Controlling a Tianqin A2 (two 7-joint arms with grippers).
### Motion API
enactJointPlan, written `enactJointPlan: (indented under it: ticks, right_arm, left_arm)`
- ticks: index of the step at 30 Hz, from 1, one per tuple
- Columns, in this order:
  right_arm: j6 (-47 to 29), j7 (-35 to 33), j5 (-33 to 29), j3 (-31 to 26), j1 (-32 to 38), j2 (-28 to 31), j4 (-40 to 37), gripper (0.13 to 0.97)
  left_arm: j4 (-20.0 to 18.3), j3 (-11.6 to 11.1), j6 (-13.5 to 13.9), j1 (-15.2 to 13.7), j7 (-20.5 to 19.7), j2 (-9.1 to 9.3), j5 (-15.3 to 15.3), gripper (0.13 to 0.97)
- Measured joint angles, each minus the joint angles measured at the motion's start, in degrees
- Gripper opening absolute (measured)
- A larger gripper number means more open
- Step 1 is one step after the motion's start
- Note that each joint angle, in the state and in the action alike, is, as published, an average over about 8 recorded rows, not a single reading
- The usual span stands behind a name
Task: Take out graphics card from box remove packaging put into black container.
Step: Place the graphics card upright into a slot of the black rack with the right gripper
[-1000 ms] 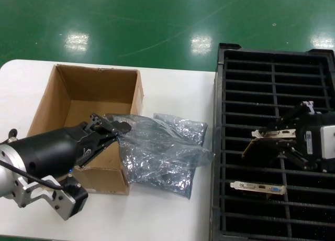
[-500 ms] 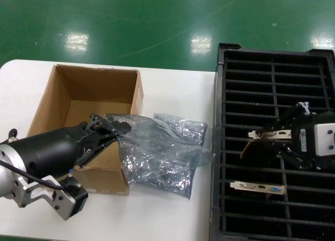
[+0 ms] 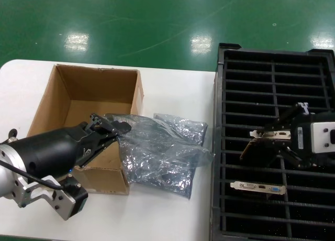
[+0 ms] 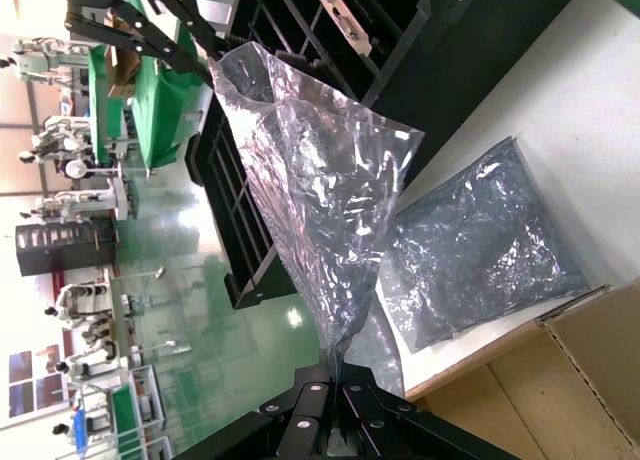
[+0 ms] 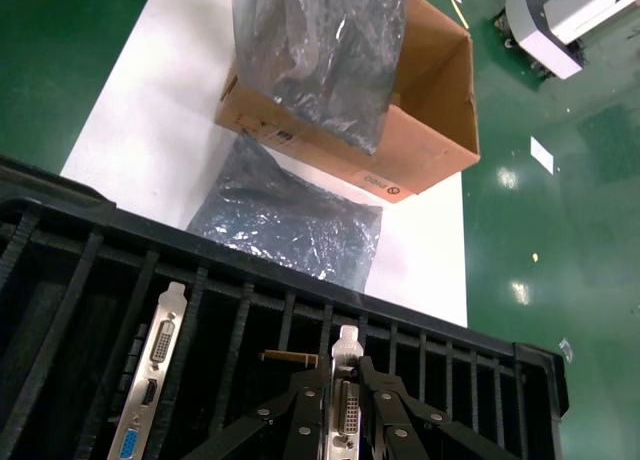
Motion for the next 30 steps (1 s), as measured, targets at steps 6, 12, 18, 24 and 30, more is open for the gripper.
enactJointPlan:
  ticks: [6, 12, 18, 24, 30]
  right_arm:
    - [0.5, -0.5, -0.7, -0.5, -0.2, -0.7, -1.7, 0.18]
    - [1.6, -1.4, -1.5, -1.3, -0.5, -2.0, -4.0, 0.18]
    - [2.5, -3.1, -1.6, -2.0, -0.5, -3.4, -6.4, 0.18]
    - [2.4, -3.2, -1.3, -2.2, -0.5, -3.9, -7.2, 0.206]
    - [2.3, -2.2, -1.0, -1.6, -0.6, -3.5, -6.6, 0.218]
  left_arm:
    - [0.0, 0.0, 0.0, 0.0, 0.0, 0.0, 0.0, 0.139]
    - [0.0, 0.0, 0.0, 0.0, 0.0, 0.0, 0.0, 0.139]
    - [0.0, 0.0, 0.0, 0.0, 0.0, 0.0, 0.0, 0.139]
    - [0.0, 0.0, 0.0, 0.0, 0.0, 0.0, 0.0, 0.139]
    - [0.0, 0.0, 0.0, 0.0, 0.0, 0.0, 0.0, 0.139]
